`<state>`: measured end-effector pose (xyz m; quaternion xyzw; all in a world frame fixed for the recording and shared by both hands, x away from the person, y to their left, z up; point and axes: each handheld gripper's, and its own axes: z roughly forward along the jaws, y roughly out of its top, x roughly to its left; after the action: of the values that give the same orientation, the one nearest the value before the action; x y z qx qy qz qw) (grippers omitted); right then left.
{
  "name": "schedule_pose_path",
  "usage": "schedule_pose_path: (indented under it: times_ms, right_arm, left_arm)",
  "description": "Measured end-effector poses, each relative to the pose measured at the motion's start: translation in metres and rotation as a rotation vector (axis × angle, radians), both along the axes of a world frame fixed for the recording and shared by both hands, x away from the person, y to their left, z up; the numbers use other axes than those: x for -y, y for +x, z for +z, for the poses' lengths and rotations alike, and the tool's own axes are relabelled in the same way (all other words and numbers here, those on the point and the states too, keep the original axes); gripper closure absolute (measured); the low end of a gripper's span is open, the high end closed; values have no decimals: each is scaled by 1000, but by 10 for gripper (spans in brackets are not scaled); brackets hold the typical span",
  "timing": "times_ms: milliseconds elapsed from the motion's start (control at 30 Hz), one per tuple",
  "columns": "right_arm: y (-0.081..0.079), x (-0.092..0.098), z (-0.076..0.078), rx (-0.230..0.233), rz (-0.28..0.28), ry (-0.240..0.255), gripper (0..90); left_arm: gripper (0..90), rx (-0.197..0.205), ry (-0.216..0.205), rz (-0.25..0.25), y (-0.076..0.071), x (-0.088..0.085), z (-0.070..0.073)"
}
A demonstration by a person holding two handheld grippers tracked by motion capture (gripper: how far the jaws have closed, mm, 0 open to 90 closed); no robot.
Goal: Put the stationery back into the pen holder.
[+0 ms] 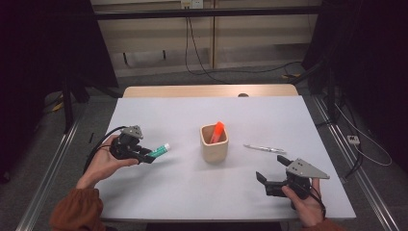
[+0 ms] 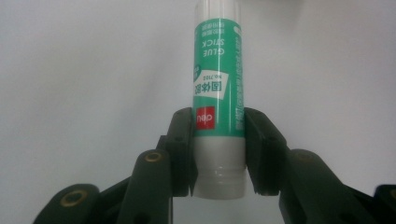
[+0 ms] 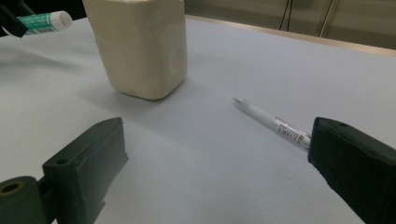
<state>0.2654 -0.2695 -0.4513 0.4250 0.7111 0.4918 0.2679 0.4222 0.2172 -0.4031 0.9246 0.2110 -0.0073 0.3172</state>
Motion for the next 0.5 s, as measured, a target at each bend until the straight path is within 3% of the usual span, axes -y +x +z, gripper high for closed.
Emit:
schedule_pose_path:
  times_ms: [233, 300, 367, 500]
  right_arm:
    - [0, 0, 0, -1, 2, 5, 40]
    - [0, -1, 0, 1, 5, 6, 40]
    - [-1, -2, 1, 2, 7, 6, 37]
    - [-1, -4, 1, 8, 23, -2, 34]
  left_arm:
    - [656, -7, -26, 17, -13, 5, 7]
    - [656, -14, -31, -3, -17, 8, 9]
    - [656, 2, -10, -41, -22, 11, 10]
    - [656, -4, -10, -55, -30, 19, 12]
